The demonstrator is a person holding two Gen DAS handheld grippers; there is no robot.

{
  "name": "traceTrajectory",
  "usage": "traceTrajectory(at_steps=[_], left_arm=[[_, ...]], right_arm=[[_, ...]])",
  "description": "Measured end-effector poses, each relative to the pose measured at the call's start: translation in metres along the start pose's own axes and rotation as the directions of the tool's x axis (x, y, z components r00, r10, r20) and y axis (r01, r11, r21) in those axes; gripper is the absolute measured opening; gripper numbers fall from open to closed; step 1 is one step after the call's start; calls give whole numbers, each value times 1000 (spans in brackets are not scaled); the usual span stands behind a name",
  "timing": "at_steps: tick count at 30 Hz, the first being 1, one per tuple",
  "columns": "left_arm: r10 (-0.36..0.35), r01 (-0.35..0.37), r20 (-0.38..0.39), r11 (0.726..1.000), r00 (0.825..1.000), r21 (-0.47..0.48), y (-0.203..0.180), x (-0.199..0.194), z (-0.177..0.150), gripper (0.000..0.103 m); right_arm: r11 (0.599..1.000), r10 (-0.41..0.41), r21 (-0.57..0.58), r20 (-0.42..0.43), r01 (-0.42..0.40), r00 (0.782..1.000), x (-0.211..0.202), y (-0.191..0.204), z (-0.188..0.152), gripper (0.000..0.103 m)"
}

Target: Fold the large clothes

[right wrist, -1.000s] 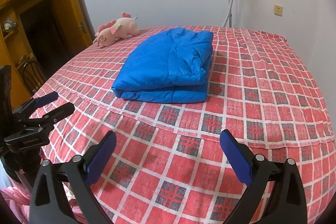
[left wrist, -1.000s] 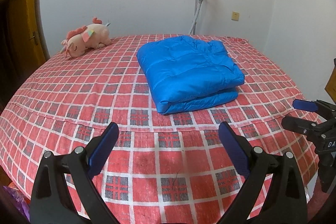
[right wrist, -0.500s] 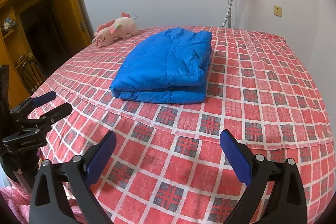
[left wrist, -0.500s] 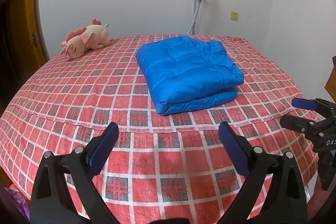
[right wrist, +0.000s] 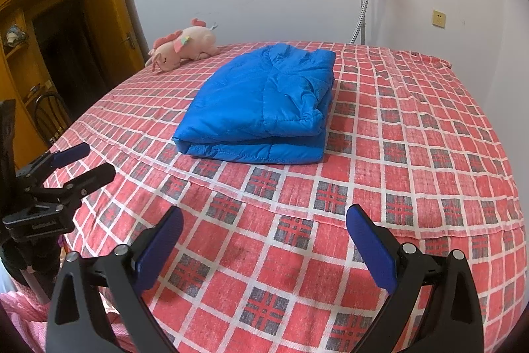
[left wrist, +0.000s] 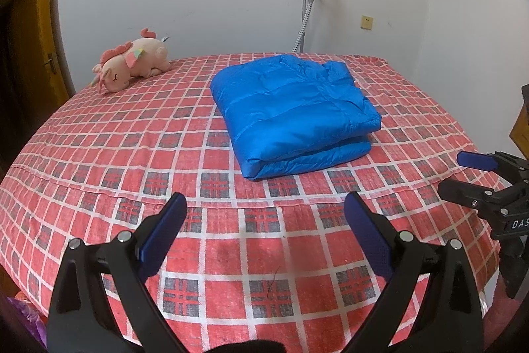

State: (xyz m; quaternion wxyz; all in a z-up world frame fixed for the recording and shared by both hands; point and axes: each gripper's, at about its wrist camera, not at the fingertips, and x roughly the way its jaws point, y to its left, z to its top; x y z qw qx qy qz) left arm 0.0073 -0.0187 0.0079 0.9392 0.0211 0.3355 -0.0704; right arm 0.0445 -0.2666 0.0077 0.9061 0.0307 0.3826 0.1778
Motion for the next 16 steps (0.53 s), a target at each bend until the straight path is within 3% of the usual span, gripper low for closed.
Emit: traceTrajectory(at_steps=[16], left_arm=[[-4,4,-7,1000,1000,3,3,4,0,95]], right_arm=[[1000,-1,-1,-3,1,1000,2,0,0,99]])
